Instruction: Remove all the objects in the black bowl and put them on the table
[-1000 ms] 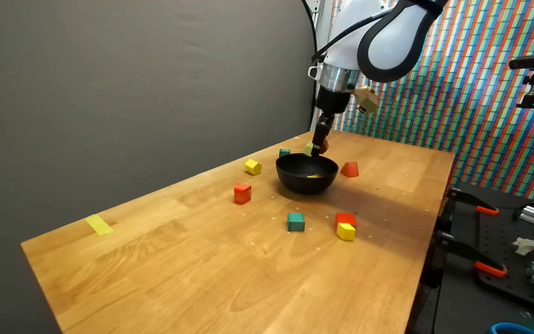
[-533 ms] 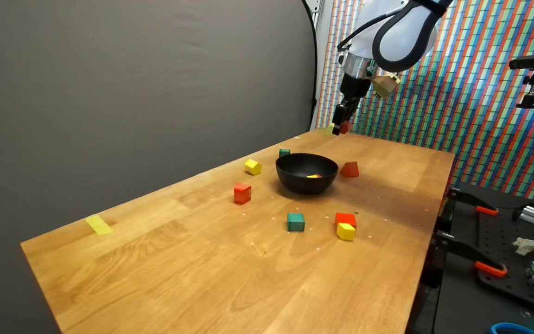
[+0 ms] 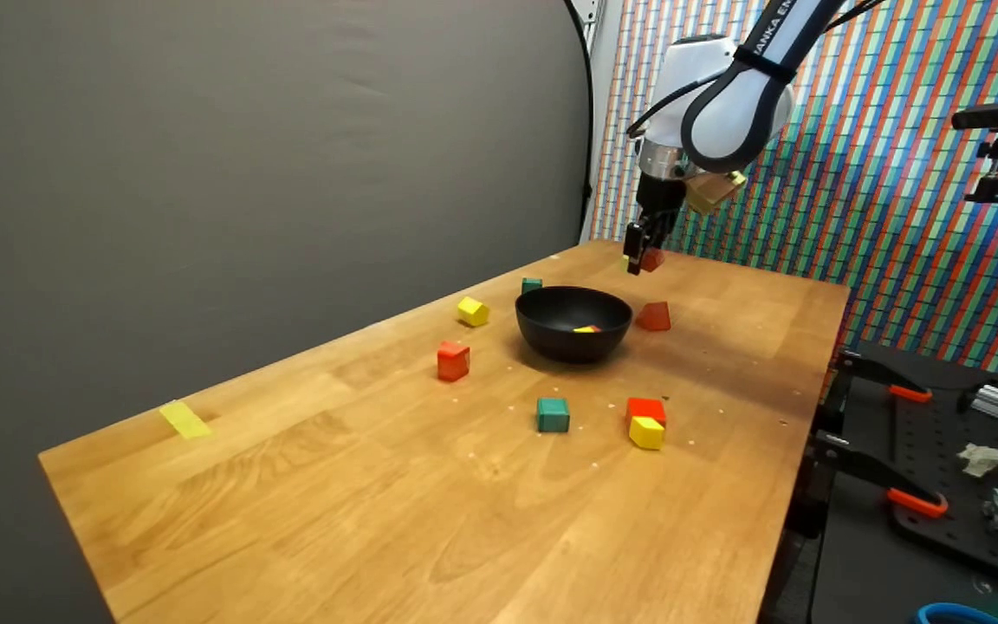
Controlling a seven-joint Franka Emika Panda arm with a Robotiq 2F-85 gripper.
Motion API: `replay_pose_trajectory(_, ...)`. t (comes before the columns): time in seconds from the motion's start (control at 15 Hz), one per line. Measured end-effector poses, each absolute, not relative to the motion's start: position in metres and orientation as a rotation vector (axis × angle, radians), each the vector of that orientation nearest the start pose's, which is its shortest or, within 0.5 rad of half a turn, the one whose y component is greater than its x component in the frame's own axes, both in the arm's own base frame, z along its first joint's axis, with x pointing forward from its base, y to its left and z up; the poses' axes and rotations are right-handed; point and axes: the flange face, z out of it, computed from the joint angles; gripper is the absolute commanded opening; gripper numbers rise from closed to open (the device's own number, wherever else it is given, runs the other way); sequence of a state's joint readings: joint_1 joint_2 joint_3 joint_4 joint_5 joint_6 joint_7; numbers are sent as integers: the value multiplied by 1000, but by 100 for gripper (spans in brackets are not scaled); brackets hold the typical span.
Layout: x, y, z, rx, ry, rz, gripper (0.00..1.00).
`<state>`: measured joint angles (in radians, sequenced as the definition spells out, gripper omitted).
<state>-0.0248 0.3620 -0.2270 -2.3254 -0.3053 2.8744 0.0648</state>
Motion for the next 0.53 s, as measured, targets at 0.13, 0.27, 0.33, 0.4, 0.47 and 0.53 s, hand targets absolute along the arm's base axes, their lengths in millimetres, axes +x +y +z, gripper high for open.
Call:
replay_pose_trajectory(0.13, 526, -115, 191, -3314, 53, -250, 93)
replay_pose_trajectory(0.27, 527, -108, 180, -3292, 86, -225, 94)
replay_pose_trajectory(0.33, 526, -105, 175, -3283, 99, -214, 100)
replay_pose_trajectory(0.4, 526, -102, 172, -3275, 111, -205, 98)
replay_pose_trajectory(0.47, 525, -100, 169, -3268, 120, -199, 100)
replay_pose_trajectory(0.53, 524, -99, 168, -3261, 122, -194, 100)
